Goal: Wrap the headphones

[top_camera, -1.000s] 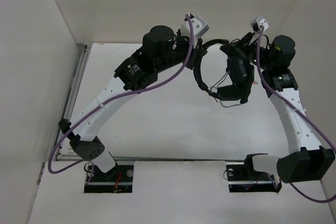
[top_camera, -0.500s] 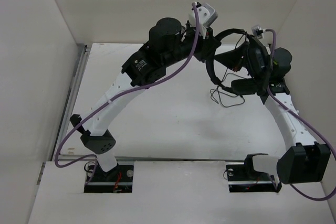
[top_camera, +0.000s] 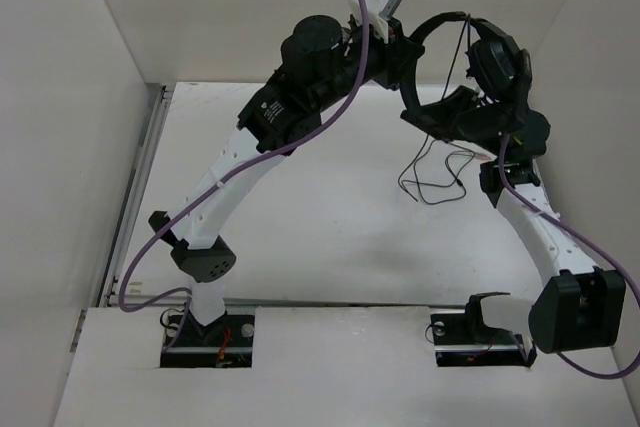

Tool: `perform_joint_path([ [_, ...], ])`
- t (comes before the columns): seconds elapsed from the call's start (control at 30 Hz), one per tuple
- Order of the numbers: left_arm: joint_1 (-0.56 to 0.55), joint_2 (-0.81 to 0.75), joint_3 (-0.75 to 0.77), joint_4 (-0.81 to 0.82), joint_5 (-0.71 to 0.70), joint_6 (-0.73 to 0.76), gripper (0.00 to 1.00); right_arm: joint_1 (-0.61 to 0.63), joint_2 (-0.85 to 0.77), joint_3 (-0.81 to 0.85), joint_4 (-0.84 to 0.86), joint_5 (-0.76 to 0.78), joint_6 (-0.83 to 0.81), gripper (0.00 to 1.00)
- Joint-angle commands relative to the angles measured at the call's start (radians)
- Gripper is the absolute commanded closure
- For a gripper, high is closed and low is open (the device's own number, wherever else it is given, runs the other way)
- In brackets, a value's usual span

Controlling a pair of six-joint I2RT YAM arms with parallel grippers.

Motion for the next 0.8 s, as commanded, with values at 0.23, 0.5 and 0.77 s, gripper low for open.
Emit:
perform_joint_path([
  [0.23, 0.034, 0.035, 0.095, 0.185, -0.209, -0.023, 0.98, 0.122, -0.058, -0.143, 0.091, 0.027, -0.005, 0.68],
  [0.5, 0.083, 0.075, 0.135, 0.253, -0.316, 0.084, 0.98, 0.178, -0.096, -0.177, 0.088, 0.007, -0.023, 0.68],
  [0.77, 0.141, 0.107, 0.160, 0.320, -0.371, 0.181, 0.98, 0.194, -0.101, -0.176, 0.088, 0.000, -0.026, 0.68],
])
